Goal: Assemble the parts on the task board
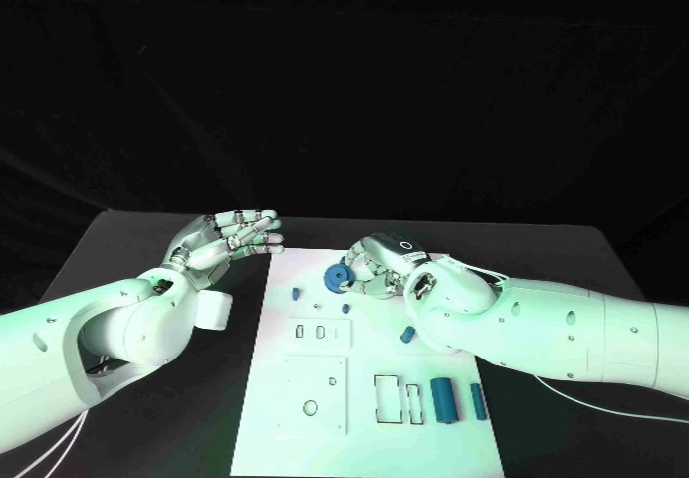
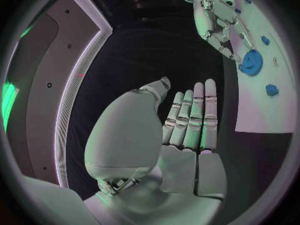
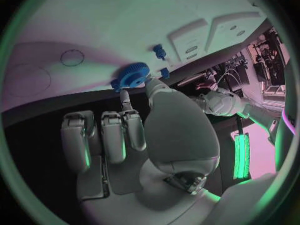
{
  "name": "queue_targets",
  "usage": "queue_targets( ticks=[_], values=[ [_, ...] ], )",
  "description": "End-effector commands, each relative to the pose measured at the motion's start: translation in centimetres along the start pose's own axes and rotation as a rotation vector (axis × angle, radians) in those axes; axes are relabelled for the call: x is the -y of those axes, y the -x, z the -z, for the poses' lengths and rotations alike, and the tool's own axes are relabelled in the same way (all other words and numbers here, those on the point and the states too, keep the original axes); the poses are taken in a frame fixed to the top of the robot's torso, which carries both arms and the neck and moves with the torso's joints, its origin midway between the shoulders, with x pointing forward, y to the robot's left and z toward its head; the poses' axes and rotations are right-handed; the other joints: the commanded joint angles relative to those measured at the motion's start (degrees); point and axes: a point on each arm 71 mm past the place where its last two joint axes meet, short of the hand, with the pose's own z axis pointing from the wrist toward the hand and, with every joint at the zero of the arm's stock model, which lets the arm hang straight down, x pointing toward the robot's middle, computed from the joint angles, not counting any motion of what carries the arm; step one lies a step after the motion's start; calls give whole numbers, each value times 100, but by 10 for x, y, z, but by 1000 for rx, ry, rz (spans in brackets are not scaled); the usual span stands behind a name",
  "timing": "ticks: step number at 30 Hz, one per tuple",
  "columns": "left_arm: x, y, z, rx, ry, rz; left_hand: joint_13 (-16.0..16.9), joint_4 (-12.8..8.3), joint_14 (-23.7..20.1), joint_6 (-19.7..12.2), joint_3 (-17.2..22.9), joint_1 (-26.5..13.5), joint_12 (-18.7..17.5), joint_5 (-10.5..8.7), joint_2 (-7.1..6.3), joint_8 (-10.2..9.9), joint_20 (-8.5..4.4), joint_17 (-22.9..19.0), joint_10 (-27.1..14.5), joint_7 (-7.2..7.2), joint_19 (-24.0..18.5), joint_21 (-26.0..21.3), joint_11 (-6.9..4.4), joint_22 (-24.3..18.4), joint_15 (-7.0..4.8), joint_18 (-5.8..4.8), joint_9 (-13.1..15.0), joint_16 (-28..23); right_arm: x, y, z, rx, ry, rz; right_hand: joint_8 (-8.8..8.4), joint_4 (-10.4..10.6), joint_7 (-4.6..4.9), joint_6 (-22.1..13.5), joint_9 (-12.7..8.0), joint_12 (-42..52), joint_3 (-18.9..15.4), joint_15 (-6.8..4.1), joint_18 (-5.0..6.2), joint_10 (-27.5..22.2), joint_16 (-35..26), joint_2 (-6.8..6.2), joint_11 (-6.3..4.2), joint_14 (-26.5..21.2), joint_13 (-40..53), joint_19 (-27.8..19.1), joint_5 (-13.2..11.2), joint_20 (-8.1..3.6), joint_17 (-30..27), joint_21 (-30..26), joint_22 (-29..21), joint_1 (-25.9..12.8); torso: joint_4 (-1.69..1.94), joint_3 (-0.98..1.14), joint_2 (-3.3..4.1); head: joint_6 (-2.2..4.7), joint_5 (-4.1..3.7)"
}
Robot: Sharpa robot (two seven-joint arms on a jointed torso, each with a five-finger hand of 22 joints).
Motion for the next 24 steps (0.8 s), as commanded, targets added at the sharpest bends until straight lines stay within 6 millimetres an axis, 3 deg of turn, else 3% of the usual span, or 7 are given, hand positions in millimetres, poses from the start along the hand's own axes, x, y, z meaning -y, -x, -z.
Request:
queue_targets(
  ticks=[1,9,13,17,24],
  values=[
    [1,-2,0,-20,-6,7,8,6,-37,-29,-27,-50,-35,-15,-8,-24,-4,6,-14,67,-43,33,18,-3,-7,51,6,-37,-2,-2,0,-24,11,-21,-8,3,10,42,0,32,36,31,-30,106,23,1,19,457,889,468,-8,48,894,6,1368,-63,-4,4,-1,3,-3],
    [0,-4,-1,-24,-5,9,8,6,-37,-29,-27,-50,-35,-15,-8,-24,-4,6,-14,67,-43,33,18,-3,-7,51,6,-37,-2,-8,-6,-63,-13,-54,-49,5,15,26,-22,43,105,31,-33,117,30,131,21,461,904,477,-11,44,911,16,1380,-298,16,-4,-8,-2,-28],
    [0,-4,-2,-24,-5,9,8,6,-37,-29,-27,-50,-35,-15,-8,-24,-4,6,-14,67,-43,33,18,-3,-7,51,6,-37,-1,-9,-8,-71,-21,-57,-49,5,15,25,-22,45,106,31,-33,119,31,132,21,462,907,475,-11,44,915,14,1378,-299,25,-5,-7,-8,-19],
    [0,-3,-1,-22,-5,8,8,6,-37,-29,-27,-50,-35,-15,-8,-24,-4,6,-14,67,-43,33,18,-3,-7,51,6,-37,-2,-10,-8,-77,-22,-58,-51,4,15,26,-23,49,112,31,-34,122,33,141,21,463,911,479,-11,44,921,18,1382,-308,5,-8,0,-14,-11],
    [0,-3,-1,-23,-5,8,8,6,-37,-29,-27,-50,-35,-15,-8,-24,-4,6,-14,67,-43,33,18,-3,-7,51,6,-37,-1,-11,-8,-91,-24,-55,-52,2,15,26,-23,57,115,31,-37,129,33,144,21,464,920,485,-12,44,924,25,1388,-313,2,-8,1,-10,-9]
  ],
)
